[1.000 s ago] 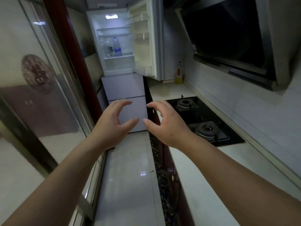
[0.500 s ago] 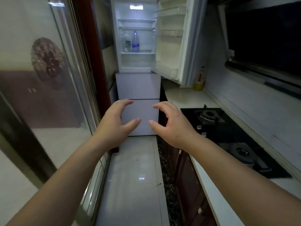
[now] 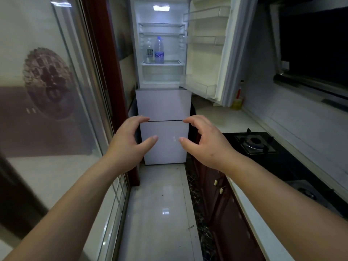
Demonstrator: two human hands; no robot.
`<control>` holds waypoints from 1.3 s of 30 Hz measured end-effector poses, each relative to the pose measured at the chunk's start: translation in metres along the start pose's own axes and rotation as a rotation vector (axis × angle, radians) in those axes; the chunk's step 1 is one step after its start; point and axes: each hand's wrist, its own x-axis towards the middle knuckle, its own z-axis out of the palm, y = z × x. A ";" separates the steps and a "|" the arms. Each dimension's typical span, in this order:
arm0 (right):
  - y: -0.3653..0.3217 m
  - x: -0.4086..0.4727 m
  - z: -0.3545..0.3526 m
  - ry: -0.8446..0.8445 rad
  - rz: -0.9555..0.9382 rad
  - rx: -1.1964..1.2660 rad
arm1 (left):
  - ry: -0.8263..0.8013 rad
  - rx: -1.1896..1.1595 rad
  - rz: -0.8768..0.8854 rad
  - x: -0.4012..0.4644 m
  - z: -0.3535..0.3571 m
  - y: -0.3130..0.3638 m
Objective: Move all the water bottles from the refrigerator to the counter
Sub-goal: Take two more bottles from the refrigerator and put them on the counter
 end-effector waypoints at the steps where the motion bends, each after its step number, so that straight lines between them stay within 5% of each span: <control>1: 0.006 0.007 0.002 -0.002 0.003 0.002 | -0.002 -0.003 0.002 0.008 0.004 -0.003; 23: 0.186 0.268 0.011 0.006 -0.054 0.181 | 0.004 0.156 -0.007 0.272 0.131 -0.060; 39: 0.233 0.401 0.036 -0.026 -0.128 0.170 | 0.086 0.162 -0.012 0.386 0.150 -0.120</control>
